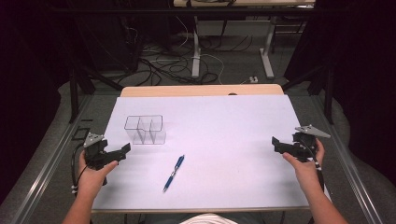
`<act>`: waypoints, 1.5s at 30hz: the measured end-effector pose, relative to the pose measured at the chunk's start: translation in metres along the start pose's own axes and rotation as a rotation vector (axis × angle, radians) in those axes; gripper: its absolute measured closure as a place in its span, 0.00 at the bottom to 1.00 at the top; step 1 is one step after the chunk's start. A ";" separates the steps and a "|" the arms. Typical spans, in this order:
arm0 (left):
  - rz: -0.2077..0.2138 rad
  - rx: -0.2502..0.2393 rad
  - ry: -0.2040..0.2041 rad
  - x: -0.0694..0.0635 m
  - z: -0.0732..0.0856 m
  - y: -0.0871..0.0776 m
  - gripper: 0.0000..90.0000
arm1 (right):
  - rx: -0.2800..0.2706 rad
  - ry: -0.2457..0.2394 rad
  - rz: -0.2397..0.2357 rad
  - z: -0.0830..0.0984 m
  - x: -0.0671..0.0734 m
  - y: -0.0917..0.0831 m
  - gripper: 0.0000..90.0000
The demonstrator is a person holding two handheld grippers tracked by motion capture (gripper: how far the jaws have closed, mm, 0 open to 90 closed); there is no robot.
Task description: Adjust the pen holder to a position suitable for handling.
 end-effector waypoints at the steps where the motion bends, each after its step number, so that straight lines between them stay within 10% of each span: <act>1: -0.002 0.001 0.001 0.000 0.000 0.001 0.01 | 0.003 -0.008 -0.001 0.000 0.000 0.001 0.00; 21: -0.038 0.008 0.003 0.012 -0.011 0.001 0.23 | 0.034 -0.037 -0.028 0.006 0.007 0.007 0.03; 45: 0.038 0.276 -0.171 0.042 -0.038 0.024 0.57 | 0.403 0.006 -0.007 -0.010 0.015 0.035 0.17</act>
Point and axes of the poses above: each handheld gripper's, and its own axes: y roughly forward along the jaws, z roughly out of its underside, x roughly to its left, the point moved 6 cm from there along y, roughly forward along the jaws, and after that the axes turned 13 degrees about y, right-handed, at the moved point
